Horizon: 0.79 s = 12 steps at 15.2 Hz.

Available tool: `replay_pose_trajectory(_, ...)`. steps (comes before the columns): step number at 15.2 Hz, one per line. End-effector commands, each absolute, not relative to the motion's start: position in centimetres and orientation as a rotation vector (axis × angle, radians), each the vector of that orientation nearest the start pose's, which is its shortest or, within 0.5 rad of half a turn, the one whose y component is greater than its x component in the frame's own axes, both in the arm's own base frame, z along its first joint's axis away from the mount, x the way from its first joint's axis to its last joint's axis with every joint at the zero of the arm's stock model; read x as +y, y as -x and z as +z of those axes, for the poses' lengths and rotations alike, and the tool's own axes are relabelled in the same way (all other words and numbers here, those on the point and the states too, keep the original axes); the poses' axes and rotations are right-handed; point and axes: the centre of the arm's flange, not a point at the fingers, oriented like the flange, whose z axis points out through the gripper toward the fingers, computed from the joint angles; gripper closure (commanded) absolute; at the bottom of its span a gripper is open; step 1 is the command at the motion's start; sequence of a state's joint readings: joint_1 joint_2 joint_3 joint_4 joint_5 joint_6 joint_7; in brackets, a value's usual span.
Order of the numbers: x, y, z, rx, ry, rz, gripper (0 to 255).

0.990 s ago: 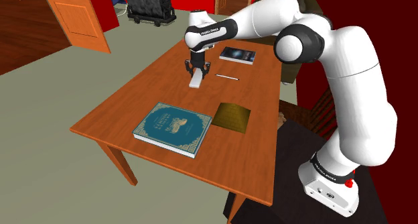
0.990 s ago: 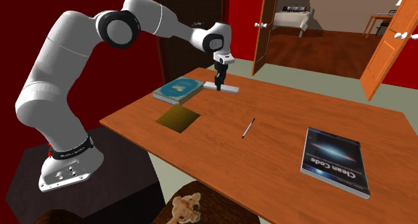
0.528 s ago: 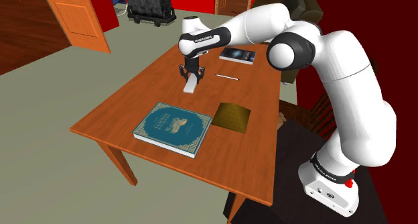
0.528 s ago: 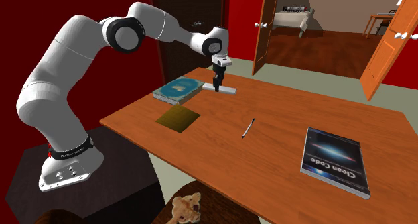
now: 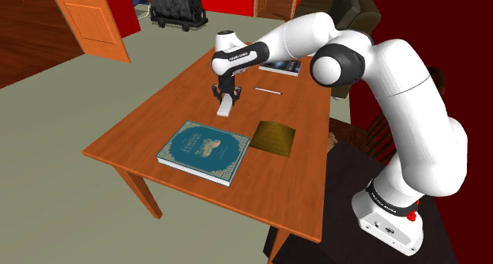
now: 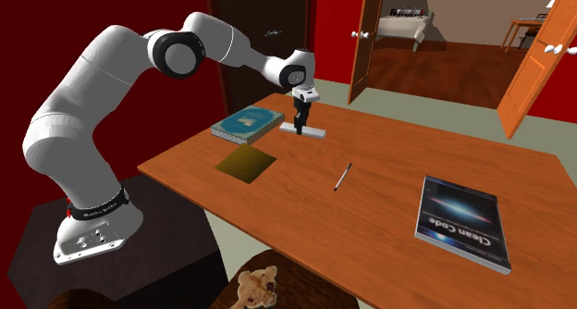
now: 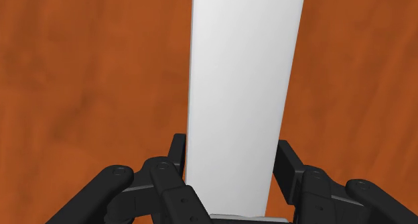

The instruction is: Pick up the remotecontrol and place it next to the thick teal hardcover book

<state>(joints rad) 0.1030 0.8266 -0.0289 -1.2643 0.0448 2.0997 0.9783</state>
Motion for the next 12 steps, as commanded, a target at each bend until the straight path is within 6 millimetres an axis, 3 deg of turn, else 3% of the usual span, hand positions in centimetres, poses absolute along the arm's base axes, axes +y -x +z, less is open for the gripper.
replay_pose_trajectory(1, 6.3, -74.9, 25.0, 1.382, 2.799, 0.0, 255)
replay_pose_trajectory(5, 6.3, -74.9, 23.0, 1.382, 2.799, 0.0, 255)
replay_pose_trajectory(12, 6.3, -74.9, 23.0, 1.382, 2.799, 0.0, 255)
